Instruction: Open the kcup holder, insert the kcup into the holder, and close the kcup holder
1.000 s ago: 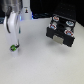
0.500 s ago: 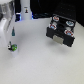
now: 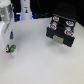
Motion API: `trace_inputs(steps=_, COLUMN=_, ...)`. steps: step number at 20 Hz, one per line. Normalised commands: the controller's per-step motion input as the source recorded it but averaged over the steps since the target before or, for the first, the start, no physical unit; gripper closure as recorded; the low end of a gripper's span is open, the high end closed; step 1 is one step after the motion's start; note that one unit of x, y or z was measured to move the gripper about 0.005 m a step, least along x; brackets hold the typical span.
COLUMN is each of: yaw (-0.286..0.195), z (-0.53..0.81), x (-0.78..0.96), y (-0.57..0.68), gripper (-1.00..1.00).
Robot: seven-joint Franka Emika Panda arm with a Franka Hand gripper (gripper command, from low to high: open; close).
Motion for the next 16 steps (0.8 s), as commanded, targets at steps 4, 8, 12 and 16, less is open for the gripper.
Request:
trace_inputs(steps=4, yaw=-0.001, z=0.09, x=0.03, y=0.02, gripper=-1.00)
trace_inputs(steps=8, yaw=0.000, z=0.36, x=0.01, y=0.09, gripper=-1.00)
trace_inputs(steps=12, yaw=-0.004, z=0.15, x=0.02, y=0.00, gripper=-1.00)
trace_inputs(steps=16, yaw=-0.002, z=0.04, x=0.33, y=0.00, gripper=-1.00)
